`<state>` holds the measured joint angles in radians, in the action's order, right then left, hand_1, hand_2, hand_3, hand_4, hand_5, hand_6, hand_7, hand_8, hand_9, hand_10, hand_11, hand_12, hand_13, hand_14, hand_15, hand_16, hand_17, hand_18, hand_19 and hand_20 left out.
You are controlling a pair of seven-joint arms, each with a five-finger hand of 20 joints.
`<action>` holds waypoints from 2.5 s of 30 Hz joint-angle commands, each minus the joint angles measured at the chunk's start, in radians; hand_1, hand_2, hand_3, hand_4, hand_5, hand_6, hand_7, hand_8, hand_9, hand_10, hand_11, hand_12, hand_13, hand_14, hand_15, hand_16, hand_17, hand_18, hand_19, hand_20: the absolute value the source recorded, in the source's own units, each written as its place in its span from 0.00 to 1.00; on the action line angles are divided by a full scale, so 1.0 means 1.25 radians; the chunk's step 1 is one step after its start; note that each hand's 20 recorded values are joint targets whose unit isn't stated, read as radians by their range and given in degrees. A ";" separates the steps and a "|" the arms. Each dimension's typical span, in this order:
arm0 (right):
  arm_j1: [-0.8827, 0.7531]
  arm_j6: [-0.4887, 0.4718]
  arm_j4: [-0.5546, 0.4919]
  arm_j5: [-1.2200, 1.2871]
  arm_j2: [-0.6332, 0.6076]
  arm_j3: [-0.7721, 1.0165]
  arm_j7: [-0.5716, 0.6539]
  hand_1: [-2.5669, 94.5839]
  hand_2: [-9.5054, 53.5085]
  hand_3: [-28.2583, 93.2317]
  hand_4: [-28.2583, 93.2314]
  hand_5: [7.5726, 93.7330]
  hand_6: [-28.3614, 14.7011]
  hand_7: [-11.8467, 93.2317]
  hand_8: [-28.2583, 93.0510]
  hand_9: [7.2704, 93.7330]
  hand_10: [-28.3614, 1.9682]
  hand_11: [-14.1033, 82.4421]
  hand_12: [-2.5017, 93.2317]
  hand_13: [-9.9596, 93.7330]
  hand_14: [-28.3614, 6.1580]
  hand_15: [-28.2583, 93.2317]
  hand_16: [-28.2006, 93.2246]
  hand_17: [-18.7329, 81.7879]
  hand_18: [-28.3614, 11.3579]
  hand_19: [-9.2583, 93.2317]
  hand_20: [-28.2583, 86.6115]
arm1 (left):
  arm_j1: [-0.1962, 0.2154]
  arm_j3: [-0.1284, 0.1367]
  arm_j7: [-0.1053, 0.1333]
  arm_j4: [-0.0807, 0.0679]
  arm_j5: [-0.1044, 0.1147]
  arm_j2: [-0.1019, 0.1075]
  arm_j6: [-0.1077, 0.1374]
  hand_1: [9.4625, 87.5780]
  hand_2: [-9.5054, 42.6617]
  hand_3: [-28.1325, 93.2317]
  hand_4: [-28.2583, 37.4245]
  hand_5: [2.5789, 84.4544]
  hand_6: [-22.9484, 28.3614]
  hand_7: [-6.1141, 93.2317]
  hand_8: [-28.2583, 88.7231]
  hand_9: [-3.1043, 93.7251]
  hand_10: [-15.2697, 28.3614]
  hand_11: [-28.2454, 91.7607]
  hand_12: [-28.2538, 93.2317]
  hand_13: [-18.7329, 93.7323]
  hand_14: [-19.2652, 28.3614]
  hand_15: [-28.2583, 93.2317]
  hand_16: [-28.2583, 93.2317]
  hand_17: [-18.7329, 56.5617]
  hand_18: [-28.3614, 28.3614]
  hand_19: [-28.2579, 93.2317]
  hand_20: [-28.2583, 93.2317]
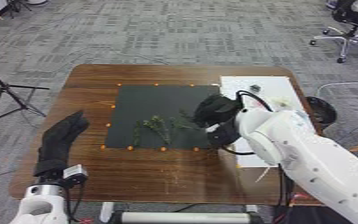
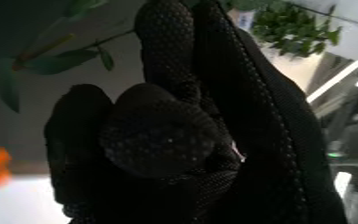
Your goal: Arrange flowers
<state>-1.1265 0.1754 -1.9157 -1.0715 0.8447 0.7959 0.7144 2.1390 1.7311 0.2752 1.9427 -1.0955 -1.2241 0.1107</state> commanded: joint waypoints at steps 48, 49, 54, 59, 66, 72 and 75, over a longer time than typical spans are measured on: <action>0.003 0.335 0.062 -0.106 0.107 -0.149 0.007 0.75 0.00 0.63 0.23 0.65 0.52 0.52 0.40 0.99 0.52 0.22 0.36 1.00 0.74 0.65 0.41 0.92 0.56 0.88 0.60 | 0.009 0.008 -0.038 0.011 -0.004 -0.004 -0.040 0.12 0.27 0.82 0.00 0.50 0.52 0.15 0.20 0.46 0.66 0.37 0.34 0.47 0.77 0.36 0.27 0.27 0.75 0.34 0.37; 0.004 0.339 0.063 -0.109 0.109 -0.151 0.007 0.75 0.00 0.63 0.23 0.65 0.52 0.52 0.40 0.99 0.52 0.22 0.36 1.00 0.74 0.65 0.41 0.92 0.56 0.88 0.60 | 0.009 0.008 -0.038 0.011 -0.004 -0.005 -0.042 0.12 0.27 0.82 0.00 0.50 0.52 0.15 0.20 0.46 0.66 0.37 0.34 0.47 0.77 0.36 0.27 0.27 0.75 0.34 0.37; -0.001 0.338 0.056 -0.099 0.099 -0.143 0.004 0.71 0.00 0.64 0.24 0.65 0.52 0.52 0.41 0.98 0.56 0.21 0.37 1.00 0.73 0.65 0.41 0.92 0.55 0.87 0.60 | 0.011 0.011 -0.041 0.012 -0.004 -0.003 -0.044 0.12 0.27 0.82 0.00 0.50 0.52 0.14 0.20 0.46 0.66 0.36 0.34 0.47 0.77 0.36 0.27 0.27 0.75 0.34 0.37; -0.005 0.328 0.044 -0.102 0.084 -0.124 -0.011 0.66 0.00 0.63 0.26 0.62 0.50 0.52 0.41 0.97 0.55 0.25 0.42 1.00 0.73 0.64 0.42 0.92 0.55 0.88 0.60 | 0.012 0.012 -0.046 0.013 -0.004 -0.003 -0.046 0.12 0.27 0.82 0.00 0.50 0.52 0.14 0.20 0.46 0.66 0.36 0.34 0.47 0.78 0.36 0.27 0.27 0.75 0.34 0.37; 0.007 0.310 0.020 -0.088 0.048 -0.099 -0.045 0.61 0.00 0.61 0.28 0.60 0.50 0.53 0.41 0.93 0.52 0.34 0.41 1.00 0.72 0.65 0.45 0.91 0.53 0.91 0.61 | 0.008 0.012 -0.043 0.012 -0.006 -0.001 -0.048 0.12 0.27 0.81 0.00 0.50 0.52 0.14 0.20 0.46 0.66 0.36 0.34 0.47 0.78 0.36 0.27 0.27 0.75 0.34 0.37; 0.010 0.285 0.006 -0.089 0.035 -0.091 -0.065 0.51 0.00 0.71 0.22 0.61 0.48 0.49 0.39 0.89 0.48 0.42 0.34 1.00 0.71 0.65 0.46 0.90 0.52 0.93 0.58 | 0.011 0.012 -0.041 0.012 -0.006 -0.004 -0.048 0.12 0.27 0.81 0.00 0.50 0.52 0.14 0.20 0.46 0.66 0.36 0.34 0.47 0.78 0.36 0.27 0.27 0.75 0.34 0.37; 0.007 0.279 0.006 -0.095 0.032 -0.095 -0.068 0.51 0.00 0.71 0.22 0.61 0.48 0.49 0.39 0.89 0.47 0.43 0.33 1.00 0.70 0.65 0.46 0.89 0.51 0.94 0.58 | 0.009 0.011 -0.038 0.011 -0.007 -0.006 -0.049 0.12 0.27 0.81 0.00 0.50 0.52 0.14 0.20 0.46 0.66 0.36 0.34 0.47 0.78 0.37 0.27 0.27 0.75 0.34 0.37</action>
<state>-1.1279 0.5436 -1.8941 -1.1775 0.8949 0.6703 0.6440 2.1457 1.7428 0.2264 1.9528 -1.0993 -1.2255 0.0603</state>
